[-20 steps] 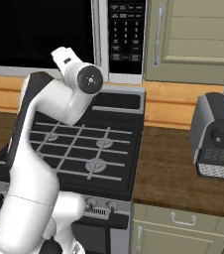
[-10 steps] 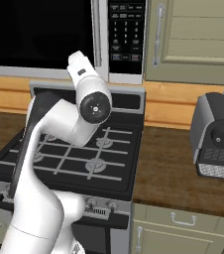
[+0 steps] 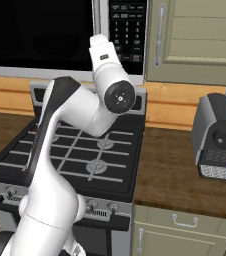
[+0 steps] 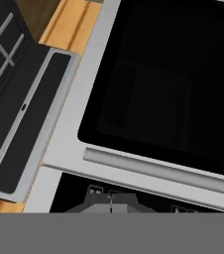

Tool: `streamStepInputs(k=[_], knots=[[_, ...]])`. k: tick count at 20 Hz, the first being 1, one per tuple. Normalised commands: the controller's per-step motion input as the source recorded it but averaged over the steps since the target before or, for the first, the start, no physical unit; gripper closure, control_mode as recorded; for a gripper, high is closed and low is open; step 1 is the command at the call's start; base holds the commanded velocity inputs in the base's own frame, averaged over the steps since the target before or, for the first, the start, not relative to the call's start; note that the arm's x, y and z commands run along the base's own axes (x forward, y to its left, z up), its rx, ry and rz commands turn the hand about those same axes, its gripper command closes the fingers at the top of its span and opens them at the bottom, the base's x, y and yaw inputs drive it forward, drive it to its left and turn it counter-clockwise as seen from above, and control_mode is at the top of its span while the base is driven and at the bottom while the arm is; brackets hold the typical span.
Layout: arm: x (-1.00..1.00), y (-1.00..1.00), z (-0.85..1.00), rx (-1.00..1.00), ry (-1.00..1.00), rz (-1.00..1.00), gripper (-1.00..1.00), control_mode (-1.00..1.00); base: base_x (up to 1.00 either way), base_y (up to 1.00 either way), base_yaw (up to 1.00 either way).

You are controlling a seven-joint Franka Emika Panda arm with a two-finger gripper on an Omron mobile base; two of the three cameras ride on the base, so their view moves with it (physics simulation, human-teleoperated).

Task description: Open the microwave, place the bowl with waffle inside the microwave, then close the microwave door and turn it on.

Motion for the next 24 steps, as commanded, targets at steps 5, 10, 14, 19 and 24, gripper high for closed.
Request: streamStepInputs(k=[5,10,14,19,24], knots=[[0.28,0.04,-0.03,0.00,0.00,-0.01,1.00,-1.00,0.00,0.00,0.00],[0.34,0.00,-0.09,0.00,0.00,-0.09,1.00,-1.00,0.00,0.00,0.00],[0.40,0.00,-0.09,0.00,0.01,-0.09,1.00,-1.00,0.00,0.00,0.00],[0.39,0.00,-0.10,0.00,0.04,-0.05,1.00,-1.00,0.00,0.00,0.00],[0.41,-0.07,-0.04,0.00,0.02,0.00,1.00,-1.00,0.00,0.00,0.00]])
